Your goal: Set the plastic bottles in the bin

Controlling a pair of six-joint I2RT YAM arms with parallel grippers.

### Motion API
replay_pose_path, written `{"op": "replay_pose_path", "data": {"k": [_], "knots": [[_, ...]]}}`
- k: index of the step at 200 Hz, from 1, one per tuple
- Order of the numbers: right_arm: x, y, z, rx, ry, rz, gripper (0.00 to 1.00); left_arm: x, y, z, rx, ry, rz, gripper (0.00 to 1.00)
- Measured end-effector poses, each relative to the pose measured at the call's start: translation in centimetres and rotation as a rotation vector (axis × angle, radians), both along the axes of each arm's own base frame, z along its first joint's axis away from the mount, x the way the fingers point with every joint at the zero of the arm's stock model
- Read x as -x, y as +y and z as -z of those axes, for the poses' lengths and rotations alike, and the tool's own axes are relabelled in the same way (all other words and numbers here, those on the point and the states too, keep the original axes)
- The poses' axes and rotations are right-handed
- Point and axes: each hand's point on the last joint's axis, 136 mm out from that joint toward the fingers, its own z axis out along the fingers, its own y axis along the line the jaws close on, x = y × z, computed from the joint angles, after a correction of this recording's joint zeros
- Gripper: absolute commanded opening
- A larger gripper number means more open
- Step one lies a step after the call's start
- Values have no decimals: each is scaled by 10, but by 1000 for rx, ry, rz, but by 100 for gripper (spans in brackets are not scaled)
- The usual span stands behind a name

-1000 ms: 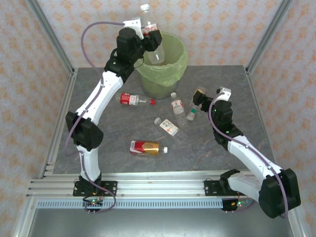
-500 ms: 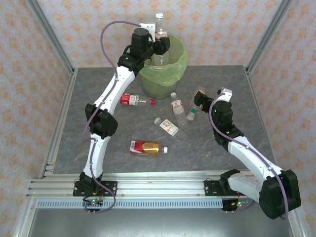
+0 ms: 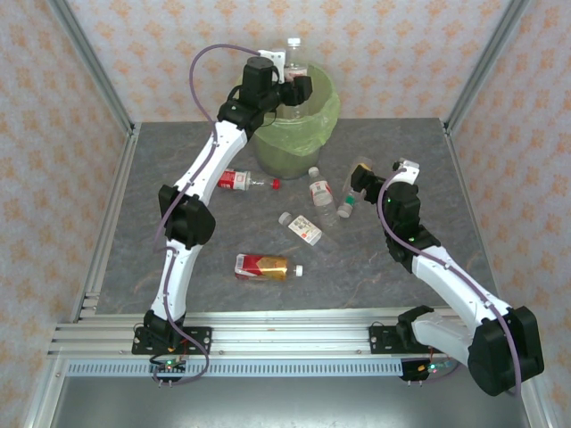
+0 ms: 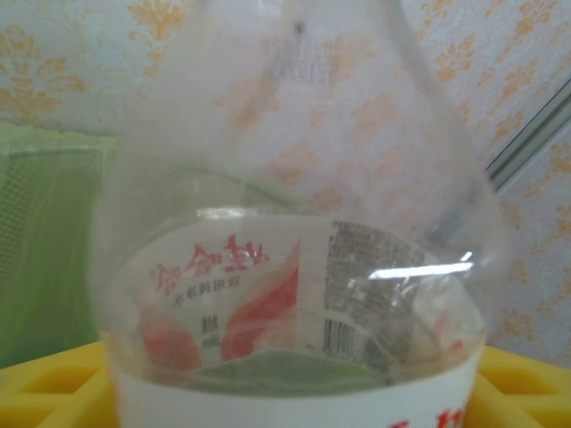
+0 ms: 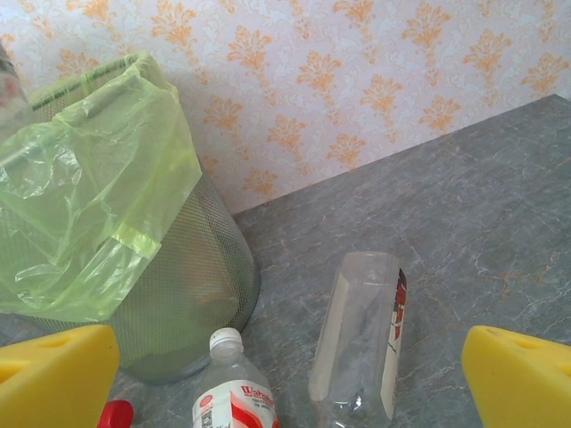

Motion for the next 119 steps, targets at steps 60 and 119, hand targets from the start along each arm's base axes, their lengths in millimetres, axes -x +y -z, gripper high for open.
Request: {"op": "replay_pose_path", "data": {"k": [60, 119], "knots": [[1, 0, 4, 6, 16, 0, 99, -7, 4, 16, -10, 32, -36, 89], [1, 0, 5, 6, 18, -1, 99, 0, 6, -11, 11, 4, -35, 96]]}}
